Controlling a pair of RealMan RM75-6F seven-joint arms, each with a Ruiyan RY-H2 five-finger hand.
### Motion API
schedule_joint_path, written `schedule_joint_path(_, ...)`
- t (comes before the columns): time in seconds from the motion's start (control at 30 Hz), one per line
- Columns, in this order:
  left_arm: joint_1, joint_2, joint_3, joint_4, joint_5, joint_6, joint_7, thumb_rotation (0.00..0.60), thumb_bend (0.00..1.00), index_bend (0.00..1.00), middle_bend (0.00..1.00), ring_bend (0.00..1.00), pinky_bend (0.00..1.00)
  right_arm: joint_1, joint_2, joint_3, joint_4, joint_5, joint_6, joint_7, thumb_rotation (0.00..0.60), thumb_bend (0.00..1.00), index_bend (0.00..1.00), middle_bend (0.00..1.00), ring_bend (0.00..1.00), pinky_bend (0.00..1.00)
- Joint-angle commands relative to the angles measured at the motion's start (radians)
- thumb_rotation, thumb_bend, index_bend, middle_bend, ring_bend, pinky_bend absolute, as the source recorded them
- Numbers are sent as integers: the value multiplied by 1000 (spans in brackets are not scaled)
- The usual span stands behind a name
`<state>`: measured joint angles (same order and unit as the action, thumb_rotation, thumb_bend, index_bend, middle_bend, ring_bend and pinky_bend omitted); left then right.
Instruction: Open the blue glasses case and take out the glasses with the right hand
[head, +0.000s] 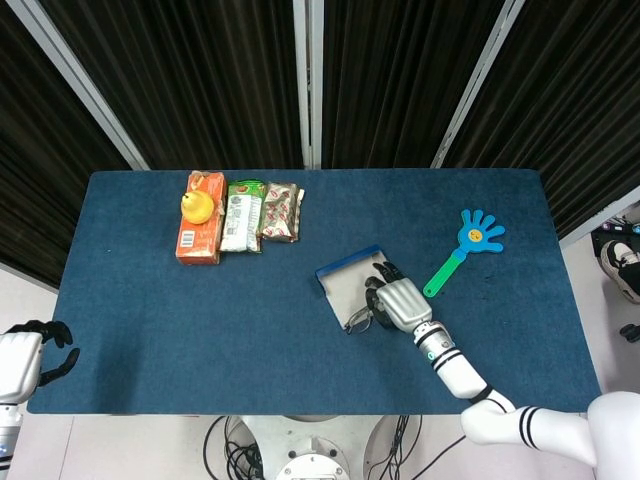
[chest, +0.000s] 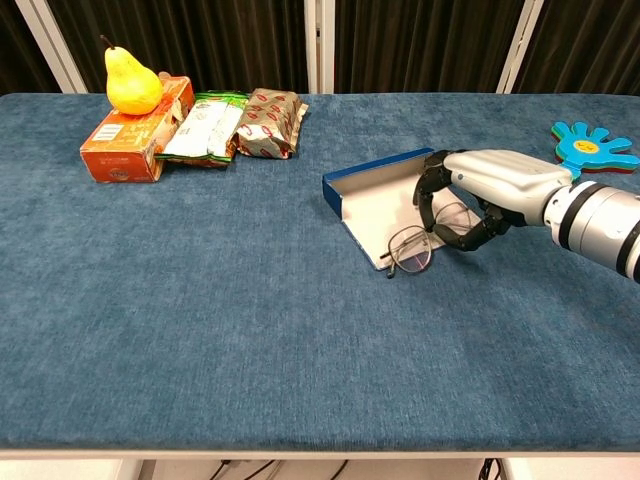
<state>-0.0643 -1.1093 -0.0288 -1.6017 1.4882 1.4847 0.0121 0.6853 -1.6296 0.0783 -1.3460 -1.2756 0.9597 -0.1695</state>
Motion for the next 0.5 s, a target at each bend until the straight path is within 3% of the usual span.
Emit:
schedule_joint_path(0.03,0,0,0,0,0,0,1,600,283,562,575,458,502,2,48,-30,-54,-102,10,79,600,477,757,302,0,0)
schedule_joint_path(0.2,0,0,0,-3,-1,0,7,600,284,563,575,458,502,39,87,-71,-109,-269,13,185,600,477,754,303,0,0)
schedule_joint_path(0.33,1,-2,-1,-3,-2,3,10,600,284,562,575,458,503,88,57,-70,-119,-320,-28,179,600,477,723,295,0,0)
schedule_joint_path(0.43,2,-2,-2,-2,-4,3,9,600,283,563,575,458,503,124,16,-59,-114,-329,-68,152,600,467,659,269,0,0)
schedule_joint_path(0.5,2,-3,-2,-1,-4,3,7,600,283,563,575,458,502,141,-7,-50,-104,-315,-100,100,600,434,549,231,0,0)
